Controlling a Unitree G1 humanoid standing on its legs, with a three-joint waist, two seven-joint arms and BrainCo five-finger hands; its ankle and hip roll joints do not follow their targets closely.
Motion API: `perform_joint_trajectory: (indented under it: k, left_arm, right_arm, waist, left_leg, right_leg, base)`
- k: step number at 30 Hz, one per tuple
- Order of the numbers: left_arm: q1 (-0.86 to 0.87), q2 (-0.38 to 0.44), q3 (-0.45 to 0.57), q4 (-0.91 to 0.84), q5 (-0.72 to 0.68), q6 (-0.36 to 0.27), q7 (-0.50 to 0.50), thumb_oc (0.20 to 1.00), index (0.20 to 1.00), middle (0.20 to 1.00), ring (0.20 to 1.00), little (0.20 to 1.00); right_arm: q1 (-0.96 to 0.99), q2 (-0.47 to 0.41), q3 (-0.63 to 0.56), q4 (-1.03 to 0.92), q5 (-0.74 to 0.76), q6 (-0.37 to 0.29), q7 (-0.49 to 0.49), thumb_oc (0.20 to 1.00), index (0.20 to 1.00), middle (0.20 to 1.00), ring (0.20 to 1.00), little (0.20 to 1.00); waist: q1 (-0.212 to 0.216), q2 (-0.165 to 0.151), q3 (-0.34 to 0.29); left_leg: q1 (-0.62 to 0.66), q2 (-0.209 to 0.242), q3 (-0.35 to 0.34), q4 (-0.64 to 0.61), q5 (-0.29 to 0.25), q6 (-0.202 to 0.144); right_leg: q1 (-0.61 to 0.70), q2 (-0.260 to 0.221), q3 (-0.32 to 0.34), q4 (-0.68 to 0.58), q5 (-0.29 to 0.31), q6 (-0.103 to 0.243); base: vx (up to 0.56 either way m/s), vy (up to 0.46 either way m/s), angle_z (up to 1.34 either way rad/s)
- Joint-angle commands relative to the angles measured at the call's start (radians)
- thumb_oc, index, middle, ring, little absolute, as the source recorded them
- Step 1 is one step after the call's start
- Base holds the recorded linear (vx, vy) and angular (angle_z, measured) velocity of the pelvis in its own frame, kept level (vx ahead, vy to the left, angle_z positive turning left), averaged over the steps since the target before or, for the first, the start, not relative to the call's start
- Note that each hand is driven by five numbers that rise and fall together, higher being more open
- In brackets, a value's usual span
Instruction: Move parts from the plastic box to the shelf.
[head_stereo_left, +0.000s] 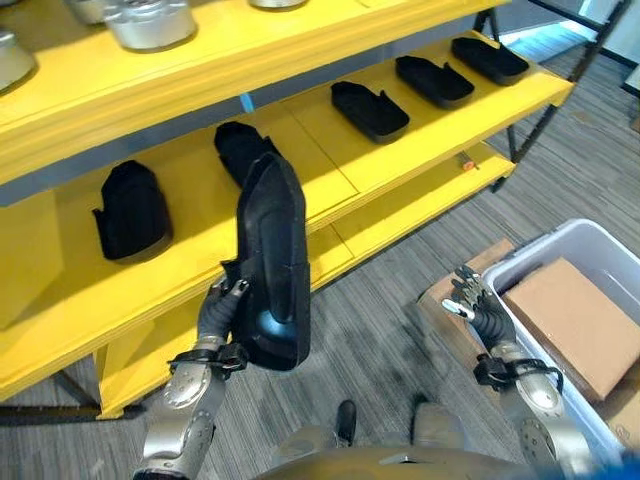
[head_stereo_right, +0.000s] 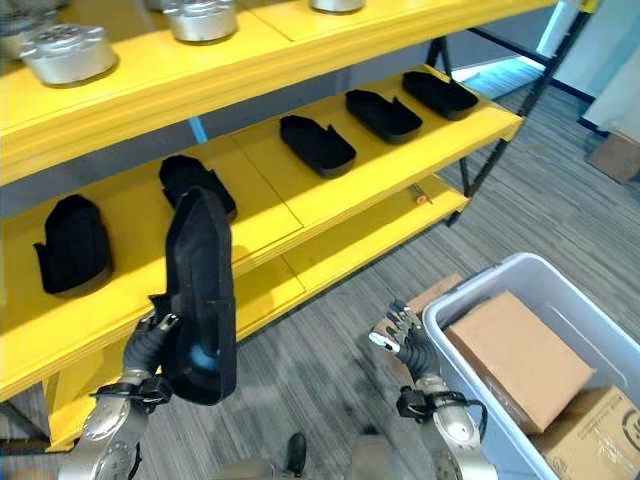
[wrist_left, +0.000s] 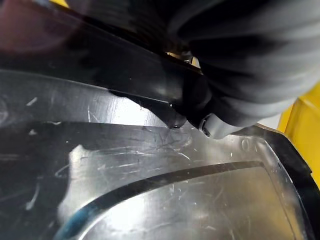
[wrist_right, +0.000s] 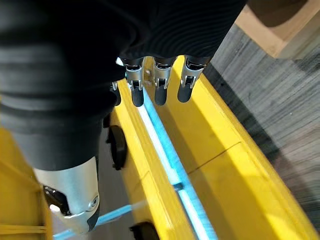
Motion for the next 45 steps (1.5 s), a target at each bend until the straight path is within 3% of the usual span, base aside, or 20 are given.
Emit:
perform_joint_trajectory:
  k: [1, 7, 12, 13, 15, 17, 19, 21, 22, 23, 24, 26, 27, 28, 31, 35, 40, 43, 44, 45]
  left_arm:
    - [-0.014, 0.013, 0.04, -0.106, 0.03, -0.055, -0.029, 0.2, 0.2, 0.2, 0.2, 0.2]
    - [0.003, -0.019, 0.04, -0.119, 0.006, -0.069, -0.028, 0.2, 0.2, 0.2, 0.2, 0.2]
    - [0.022, -0.026, 0.047, -0.128, -0.014, -0.064, -0.031, 0.2, 0.2, 0.2, 0.2, 0.2]
    - [0.021, -0.023, 0.045, -0.127, -0.017, -0.067, -0.031, 0.2, 0.2, 0.2, 0.2, 0.2]
    - [0.007, -0.022, 0.034, -0.128, -0.031, -0.074, -0.033, 0.2, 0.2, 0.2, 0.2, 0.2]
    - [-0.001, -0.019, 0.035, -0.128, -0.041, -0.077, -0.036, 0.2, 0.2, 0.2, 0.2, 0.2]
    - [0.004, -0.012, 0.049, -0.134, -0.042, -0.069, -0.028, 0.2, 0.2, 0.2, 0.2, 0.2]
    - [0.022, -0.011, 0.053, -0.143, -0.049, -0.068, -0.026, 0.2, 0.2, 0.2, 0.2, 0.2]
    - [0.017, -0.01, 0.048, -0.139, -0.047, -0.068, -0.002, 0.2, 0.2, 0.2, 0.2, 0.2]
    - [0.001, -0.015, 0.04, -0.131, -0.051, -0.063, 0.011, 0.2, 0.2, 0.2, 0.2, 0.2]
    - [-0.026, -0.016, 0.025, -0.11, -0.053, -0.064, -0.001, 0.2, 0.2, 0.2, 0.2, 0.2]
    - [-0.027, -0.014, 0.021, -0.107, -0.051, -0.067, -0.004, 0.2, 0.2, 0.2, 0.2, 0.2]
    - [-0.054, 0.004, 0.011, -0.111, -0.046, -0.07, -0.011, 0.2, 0.2, 0.2, 0.2, 0.2]
    - [-0.056, 0.004, 0.011, -0.111, -0.046, -0.07, -0.011, 0.2, 0.2, 0.2, 0.2, 0.2]
    - [-0.076, 0.045, 0.008, -0.112, -0.039, -0.083, -0.015, 0.2, 0.2, 0.2, 0.2, 0.2]
    - [-0.075, 0.048, 0.012, -0.109, -0.045, -0.077, -0.007, 0.2, 0.2, 0.2, 0.2, 0.2]
    - [-0.062, 0.055, 0.023, -0.111, -0.037, -0.075, -0.002, 0.2, 0.2, 0.2, 0.2, 0.2]
    - [-0.074, 0.063, 0.024, -0.109, -0.041, -0.072, 0.003, 0.2, 0.2, 0.2, 0.2, 0.2]
    - [-0.074, 0.063, 0.025, -0.109, -0.041, -0.072, 0.003, 0.2, 0.2, 0.2, 0.2, 0.2]
    - [-0.094, 0.068, 0.026, -0.107, -0.039, -0.078, 0.012, 0.2, 0.2, 0.2, 0.2, 0.2]
  right_arm:
    - [-0.018, -0.041, -0.027, -0.067, 0.044, -0.041, 0.021, 1.0, 1.0, 1.0, 1.0, 1.0]
    - [-0.05, -0.073, -0.002, -0.075, 0.047, -0.042, 0.026, 1.0, 1.0, 1.0, 1.0, 1.0]
    - [-0.053, -0.086, -0.005, -0.07, 0.059, -0.039, 0.027, 1.0, 1.0, 1.0, 1.0, 1.0]
    - [-0.049, -0.093, -0.006, -0.07, 0.063, -0.037, 0.029, 1.0, 1.0, 1.0, 1.0, 1.0]
    - [-0.031, -0.118, -0.026, -0.068, 0.063, -0.04, 0.03, 1.0, 1.0, 1.0, 1.0, 1.0]
    - [-0.036, -0.126, -0.033, -0.057, 0.059, -0.043, 0.021, 1.0, 1.0, 1.0, 1.0, 1.0]
    - [-0.031, -0.12, -0.047, -0.056, 0.058, -0.045, 0.01, 1.0, 1.0, 1.0, 1.0, 1.0]
    - [-0.018, -0.119, -0.05, -0.056, 0.06, -0.043, 0.006, 1.0, 1.0, 1.0, 1.0, 1.0]
    - [-0.025, -0.124, -0.047, -0.048, 0.06, -0.046, -0.012, 1.0, 1.0, 1.0, 1.0, 1.0]
    - [-0.038, -0.128, -0.048, -0.045, 0.059, -0.05, -0.025, 1.0, 1.0, 1.0, 1.0, 1.0]
    - [-0.043, -0.12, -0.054, -0.055, 0.057, -0.058, -0.031, 1.0, 1.0, 1.0, 1.0, 1.0]
    - [-0.048, -0.114, -0.047, -0.057, 0.04, -0.061, -0.026, 1.0, 1.0, 1.0, 1.0, 1.0]
    - [-0.076, -0.101, -0.041, -0.06, 0.029, -0.064, -0.04, 1.0, 1.0, 1.0, 1.0, 1.0]
    - [-0.078, -0.1, -0.041, -0.059, 0.028, -0.064, -0.04, 1.0, 1.0, 1.0, 1.0, 1.0]
    - [-0.074, -0.073, -0.033, -0.064, 0.04, -0.055, -0.027, 1.0, 1.0, 1.0, 1.0, 1.0]
    - [-0.067, -0.057, -0.043, -0.068, 0.041, -0.048, -0.029, 1.0, 1.0, 1.0, 1.0, 1.0]
    - [-0.082, -0.052, -0.034, -0.071, 0.047, -0.046, -0.025, 1.0, 1.0, 1.0, 1.0, 1.0]
    - [-0.105, -0.027, -0.003, -0.056, 0.065, -0.044, -0.017, 1.0, 1.0, 1.0, 1.0, 1.0]
    - [-0.106, -0.027, -0.003, -0.055, 0.065, -0.044, -0.017, 1.0, 1.0, 1.0, 1.0, 1.0]
    - [-0.134, -0.018, 0.029, -0.044, 0.079, -0.047, -0.01, 1.0, 1.0, 1.0, 1.0, 1.0]
  waist:
    - [-0.039, -0.036, -0.027]
    - [-0.01, -0.049, -0.052]
    - [0.0, -0.041, -0.043]
    - [-0.001, -0.04, -0.028]
    - [0.003, -0.031, 0.03]
    - [0.007, -0.032, 0.045]
    - [-0.003, -0.053, 0.04]
    - [-0.005, -0.063, 0.03]
    - [-0.003, -0.048, 0.029]
    - [-0.014, -0.031, 0.031]
    - [-0.032, 0.013, 0.024]
    - [-0.029, 0.021, 0.018]
    - [-0.029, 0.031, 0.018]
    - [-0.032, 0.029, 0.021]
    - [-0.017, 0.0, 0.037]
    - [0.002, -0.022, 0.03]
    - [0.026, -0.043, 0.024]
    - [0.038, -0.056, 0.012]
    - [0.04, -0.057, 0.01]
    - [0.057, -0.039, 0.013]
  left_leg:
    - [-0.024, -0.033, 0.057, -0.049, 0.015, -0.093]
    - [-0.001, -0.045, 0.088, -0.049, -0.009, -0.088]
    - [-0.017, -0.05, 0.108, 0.041, -0.046, -0.085]
    - [-0.054, -0.061, 0.114, 0.129, -0.069, -0.095]
    - [-0.168, -0.078, 0.149, 0.368, 0.0, -0.199]
    - [-0.213, -0.052, 0.165, 0.425, 0.015, -0.221]
    - [-0.214, 0.08, 0.214, 0.404, -0.027, -0.173]
    - [-0.153, 0.213, 0.214, 0.241, -0.001, -0.162]
    - [-0.157, 0.34, 0.159, 0.106, 0.116, -0.184]
    - [-0.154, 0.407, 0.164, 0.038, 0.19, -0.209]
    - [-0.106, 0.445, 0.245, -0.023, 0.211, -0.265]
    - [-0.092, 0.442, 0.252, -0.03, 0.181, -0.272]
    - [-0.115, 0.399, 0.254, 0.019, 0.128, -0.266]
    - [-0.119, 0.396, 0.25, 0.027, 0.124, -0.264]
    - [-0.178, 0.315, 0.256, 0.195, 0.014, -0.259]
    - [-0.216, 0.288, 0.259, 0.275, -0.036, -0.261]
    - [-0.246, 0.241, 0.255, 0.352, -0.098, -0.225]
    - [-0.257, 0.191, 0.278, 0.334, -0.115, -0.172]
    - [-0.257, 0.19, 0.281, 0.332, -0.114, -0.172]
    - [-0.227, 0.193, 0.315, 0.272, -0.101, -0.149]
  right_leg:
    - [0.059, 0.048, -0.113, -0.202, 0.099, -0.023]
    - [0.159, 0.048, -0.085, -0.369, 0.139, -0.033]
    - [0.167, 0.044, -0.065, -0.341, 0.119, -0.046]
    - [0.161, 0.036, -0.067, -0.32, 0.103, -0.054]
    - [0.169, 0.014, -0.091, -0.295, 0.084, -0.071]
    - [0.164, -0.001, -0.105, -0.282, 0.076, -0.074]
    - [0.169, -0.041, -0.11, -0.272, 0.069, -0.062]
    - [0.17, -0.073, -0.109, -0.259, 0.048, -0.05]
    - [0.132, -0.087, -0.091, -0.203, 0.017, -0.033]
    - [0.103, -0.102, -0.094, -0.146, -0.015, -0.025]
    - [0.078, -0.133, -0.104, -0.069, -0.05, 0.006]
    - [0.063, -0.143, -0.101, -0.043, -0.049, 0.013]
    - [0.082, -0.193, -0.107, -0.047, -0.025, 0.039]
    - [0.085, -0.197, -0.109, -0.048, -0.024, 0.04]
    - [0.16, -0.279, -0.127, -0.112, 0.011, 0.081]
    - [0.226, -0.322, -0.181, -0.184, 0.04, 0.103]
    - [0.251, -0.365, -0.183, -0.229, 0.101, 0.117]
    - [0.21, -0.406, -0.164, -0.248, 0.267, 0.12]
    - [0.207, -0.407, -0.161, -0.25, 0.269, 0.121]
    - [0.164, -0.4, -0.245, -0.211, 0.27, 0.098]
  base:
    - [0.06, -0.027, 0.26]
    - [0.12, -0.029, 0.06]
    - [0.07, -0.021, -0.04]
    - [0.0, 0.011, 0.06]
    - [-0.08, 0.03, 0.24]
    - [-0.04, 0.008, 0.6]
    - [0.07, 0.06, 0.7]
    - [0.12, 0.226, 0.51]
    - [0.1, 0.397, 0.28]
    - [0.15, 0.718, 0.13]
    - [0.14, 0.635, 0.13]
    - [0.11, 0.444, 0.18]
    - [0.06, 0.273, 0.15]
    - [0.1, 0.457, 0.21]
    - [0.08, 0.335, 0.65]
    - [0.09, 0.195, 0.3]
    - [0.06, 0.2, 0.21]
    - [0.01, 0.235, -0.02]
    - [-0.03, 0.267, -0.25]
    - [-0.02, 0.28, -0.42]
